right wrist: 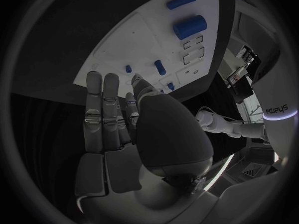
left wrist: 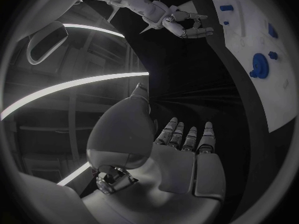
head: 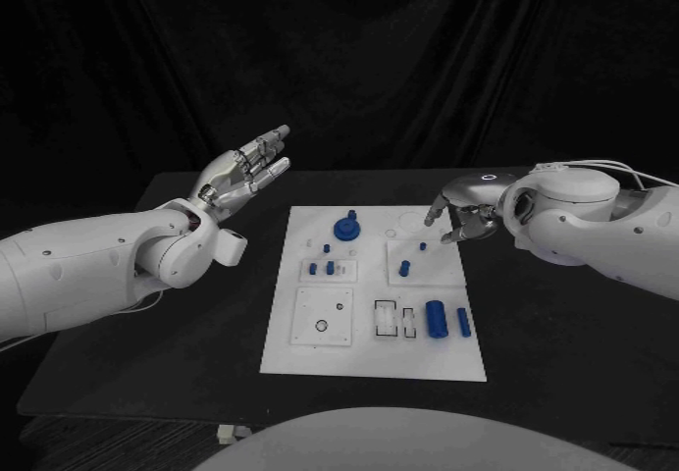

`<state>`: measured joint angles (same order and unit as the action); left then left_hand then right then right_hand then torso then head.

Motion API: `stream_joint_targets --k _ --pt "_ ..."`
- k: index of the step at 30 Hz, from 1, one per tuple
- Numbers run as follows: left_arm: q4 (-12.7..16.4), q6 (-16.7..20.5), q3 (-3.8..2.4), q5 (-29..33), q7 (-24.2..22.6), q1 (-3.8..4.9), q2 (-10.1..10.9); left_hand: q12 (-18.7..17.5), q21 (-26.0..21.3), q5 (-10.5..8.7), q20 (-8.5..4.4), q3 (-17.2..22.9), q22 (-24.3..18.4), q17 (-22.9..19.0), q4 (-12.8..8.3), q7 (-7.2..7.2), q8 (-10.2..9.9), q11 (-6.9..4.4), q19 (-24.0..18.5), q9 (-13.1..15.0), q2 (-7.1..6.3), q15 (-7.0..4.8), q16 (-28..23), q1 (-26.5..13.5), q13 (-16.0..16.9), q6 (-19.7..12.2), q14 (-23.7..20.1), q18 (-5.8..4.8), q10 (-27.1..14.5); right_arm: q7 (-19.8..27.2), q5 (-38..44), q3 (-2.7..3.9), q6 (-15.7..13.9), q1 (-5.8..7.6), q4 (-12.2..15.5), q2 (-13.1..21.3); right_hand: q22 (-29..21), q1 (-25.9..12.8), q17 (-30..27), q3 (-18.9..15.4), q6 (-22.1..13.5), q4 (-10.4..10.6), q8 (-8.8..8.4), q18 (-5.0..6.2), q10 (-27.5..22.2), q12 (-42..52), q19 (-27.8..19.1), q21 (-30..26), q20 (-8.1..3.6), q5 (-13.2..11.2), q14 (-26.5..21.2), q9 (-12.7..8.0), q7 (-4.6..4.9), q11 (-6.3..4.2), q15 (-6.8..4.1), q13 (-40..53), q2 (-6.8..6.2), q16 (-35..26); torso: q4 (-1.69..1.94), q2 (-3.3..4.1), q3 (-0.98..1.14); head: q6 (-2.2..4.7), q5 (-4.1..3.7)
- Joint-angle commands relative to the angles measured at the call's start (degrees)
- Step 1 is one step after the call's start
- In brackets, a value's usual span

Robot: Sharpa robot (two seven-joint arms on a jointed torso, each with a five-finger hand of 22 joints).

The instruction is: Assemble the parts on the task board

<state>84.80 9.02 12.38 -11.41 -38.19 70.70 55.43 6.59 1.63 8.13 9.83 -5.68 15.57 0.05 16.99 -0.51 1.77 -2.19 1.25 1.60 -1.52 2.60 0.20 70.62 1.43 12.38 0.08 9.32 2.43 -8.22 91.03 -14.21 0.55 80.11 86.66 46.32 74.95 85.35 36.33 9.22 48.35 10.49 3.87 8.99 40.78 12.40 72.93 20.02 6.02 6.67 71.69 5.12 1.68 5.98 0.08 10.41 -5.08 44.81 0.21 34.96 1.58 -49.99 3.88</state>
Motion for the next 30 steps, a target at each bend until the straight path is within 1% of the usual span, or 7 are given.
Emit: stream_joint_targets --k 1,3,8,12,15,22,30 --pt "0.7 -2.1 -0.05 2.8 -4.8 0.18 0.1 0.2 -0.4 0.52 0.02 0.0 -2.0 0.0 -0.1 0.4 -0.2 0.31 -0.2 0.0 1.01 -0.1 -0.2 0.3 0.0 -0.1 -0.1 0.93 -0.5 -1.0 3.1 0.05 1.0 -0.7 -0.6 -0.5 2.4 0.9 -0.2 0.0 0.5 -1.2 0.16 0.43 3.4 0.9 1.1 1.3 -0.2 2.8 0.7 -0.3 0.25 -0.17 -0.13 -1.3 1.41 0.3 1.07 0.4 -0.9 -0.01 -0.71" --pt "1.0 -2.3 -0.05 2.9 -4.7 0.18 0.2 0.3 -0.4 1.11 0.27 0.0 -2.1 0.0 -0.1 0.6 -0.2 0.47 -0.2 0.0 1.44 -0.01 -0.2 0.7 0.0 0.1 -0.1 0.93 -0.6 -0.8 3.5 0.05 0.2 -1.12 -1.0 -0.8 2.4 1.1 -0.2 0.1 0.6 -1.5 0.14 0.44 4.1 0.9 1.1 1.1 -0.26 3.6 0.7 -0.4 0.29 -0.25 -0.19 -1.6 1.63 0.3 1.21 0.48 -1.04 -0.01 -0.92" --pt "1.6 -3.0 -0.04 2.9 -4.4 0.18 0.3 0.7 -0.3 2.94 1.48 -0.6 -2.6 0.0 -0.3 1.28 -0.2 1.11 0.0 0.0 2.9 0.5 -0.2 2.2 -0.1 0.4 -0.1 0.93 -0.9 -0.3 4.0 0.05 -1.8 -2.3 -2.3 -1.6 2.6 1.0 -0.3 0.2 0.5 -1.8 0.05 0.36 5.6 0.9 1.4 1.3 -0.36 5.1 0.8 -0.6 -0.08 -0.34 -0.31 -2.3 2.04 0.3 1.67 0.69 -1.94 -0.01 -1.61" --pt "1.8 -3.7 -0.04 2.9 -4.0 0.17 0.2 1.2 -0.3 4.91 2.68 -1.6 -3.1 0.0 -0.5 1.91 -0.1 1.85 0.2 0.1 4.2 1.19 -0.2 4.1 0.0 1.0 -0.1 0.93 -1.0 0.2 4.1 0.05 -2.9 -3.18 -3.4 -2.1 2.7 0.8 -0.3 0.3 0.3 -1.8 -0.03 0.34 6.5 1.1 1.5 1.4 -0.38 5.3 0.8 -0.7 -0.02 -0.41 -0.38 -2.5 2.21 0.4 1.98 0.7 -2.23 -0.01 -2.3" --pt "1.8 -4.2 -0.04 2.9 -3.7 0.17 0.1 1.6 -0.2 6.39 3.67 -2.5 -3.3 0.0 -0.7 2.81 0.1 2.78 0.3 0.2 5.06 1.45 -0.2 5.4 0.0 2.4 -0.1 0.91 -1.0 0.7 4.2 0.05 -3.7 -3.86 -4.2 -2.5 2.7 0.7 -0.3 0.4 0.4 -1.8 0.02 0.33 6.9 1.2 1.5 1.5 -0.4 5.3 0.8 -0.7 0.0 -0.46 -0.4 -2.6 2.31 0.4 2.28 0.68 -2.33 -0.01 -2.8" --pt "1.6 -4.7 -0.04 2.9 -3.3 0.16 -0.1 2.3 -0.2 8.76 5.02 -3.5 -3.6 0.0 -1.4 3.53 0.2 3.46 0.6 0.3 6.19 1.97 -0.2 7.6 0.0 3.4 -0.1 0.94 -1.1 1.6 4.2 0.05 -4.9 -4.63 -5.0 -2.8 3.0 0.4 -0.3 1.0 1.3 -1.7 0.35 0.19 10.0 1.9 2.0 2.5 -0.52 5.6 1.0 -0.6 0.4 -0.6 -0.57 -2.8 2.54 0.7 2.42 0.53 -2.26 -0.01 -2.78" --pt "1.3 -5.0 -0.04 2.9 -3.1 0.15 -0.2 3.0 -0.1 10.26 5.67 -4.0 -3.5 0.0 -2.1 3.94 0.3 4.05 0.8 0.4 6.87 2.27 -0.2 9.0 0.1 4.1 -0.1 0.97 -0.9 2.4 4.2 0.05 -5.6 -5.41 -5.9 -3.0 3.2 0.3 0.3 2.4 4.3 -1.3 1.41 0.02 12.6 1.6 2.6 3.7 -0.72 6.1 1.5 -0.1 2.21 -0.83 -0.77 -3.5 2.42 1.4 2.47 0.43 -2.27 -0.01 -2.72"
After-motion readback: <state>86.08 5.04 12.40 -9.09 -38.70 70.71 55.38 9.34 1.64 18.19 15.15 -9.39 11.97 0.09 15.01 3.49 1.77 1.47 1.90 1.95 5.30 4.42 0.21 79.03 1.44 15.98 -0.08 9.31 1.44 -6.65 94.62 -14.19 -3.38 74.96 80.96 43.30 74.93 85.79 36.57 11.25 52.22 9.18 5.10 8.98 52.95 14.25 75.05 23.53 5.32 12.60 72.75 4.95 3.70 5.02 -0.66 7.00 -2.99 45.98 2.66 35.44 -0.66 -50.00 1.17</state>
